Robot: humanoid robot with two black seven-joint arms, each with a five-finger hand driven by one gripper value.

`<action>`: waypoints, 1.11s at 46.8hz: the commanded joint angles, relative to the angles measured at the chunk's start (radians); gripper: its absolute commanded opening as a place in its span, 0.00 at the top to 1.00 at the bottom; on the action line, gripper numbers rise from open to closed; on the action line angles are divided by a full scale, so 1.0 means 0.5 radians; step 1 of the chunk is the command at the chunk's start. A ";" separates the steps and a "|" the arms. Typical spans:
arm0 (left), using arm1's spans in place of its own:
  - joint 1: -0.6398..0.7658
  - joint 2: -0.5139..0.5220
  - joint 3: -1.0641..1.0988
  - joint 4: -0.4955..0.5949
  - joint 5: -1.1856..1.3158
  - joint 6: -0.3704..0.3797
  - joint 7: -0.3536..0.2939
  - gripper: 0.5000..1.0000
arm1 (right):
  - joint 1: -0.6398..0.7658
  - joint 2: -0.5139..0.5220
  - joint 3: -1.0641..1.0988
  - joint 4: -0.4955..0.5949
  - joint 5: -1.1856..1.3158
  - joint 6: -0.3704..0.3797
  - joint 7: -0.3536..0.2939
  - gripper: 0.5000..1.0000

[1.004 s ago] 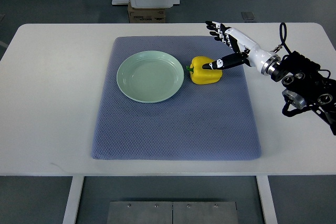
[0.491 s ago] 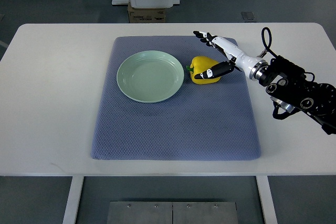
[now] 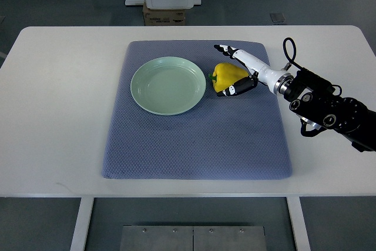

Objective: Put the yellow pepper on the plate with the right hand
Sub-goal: 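Close the right hand fingers around the yellow pepper, then lift the pepper and carry it over the green plate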

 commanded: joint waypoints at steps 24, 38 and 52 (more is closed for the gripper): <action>0.000 0.000 0.000 0.000 0.000 0.000 0.000 0.00 | -0.054 0.065 -0.083 -0.176 0.000 0.000 0.003 0.18; 0.000 0.000 0.000 0.000 0.000 0.000 0.000 0.00 | -0.051 0.077 -0.086 -0.179 0.000 0.003 -0.012 0.59; 0.000 0.000 0.000 0.000 0.000 0.000 0.000 0.00 | -0.027 0.074 -0.062 -0.191 0.031 0.013 -0.083 1.00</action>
